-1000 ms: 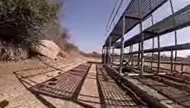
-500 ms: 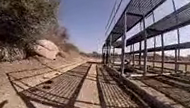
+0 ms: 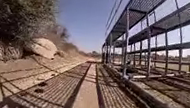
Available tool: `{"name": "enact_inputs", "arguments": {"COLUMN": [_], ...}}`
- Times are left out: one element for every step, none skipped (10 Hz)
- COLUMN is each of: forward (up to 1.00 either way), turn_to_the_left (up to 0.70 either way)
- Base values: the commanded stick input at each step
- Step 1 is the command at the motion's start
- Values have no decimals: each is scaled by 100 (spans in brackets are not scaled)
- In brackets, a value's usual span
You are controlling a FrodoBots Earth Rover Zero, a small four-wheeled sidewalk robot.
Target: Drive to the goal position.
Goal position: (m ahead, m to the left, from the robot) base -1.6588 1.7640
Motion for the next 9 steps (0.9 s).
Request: {"name": "enact_inputs", "arguments": {"forward": [50,50,50,50,50,50,50,50,50], "turn_to_the_left": [0,0,0,0,0,35,50,16,0]}}
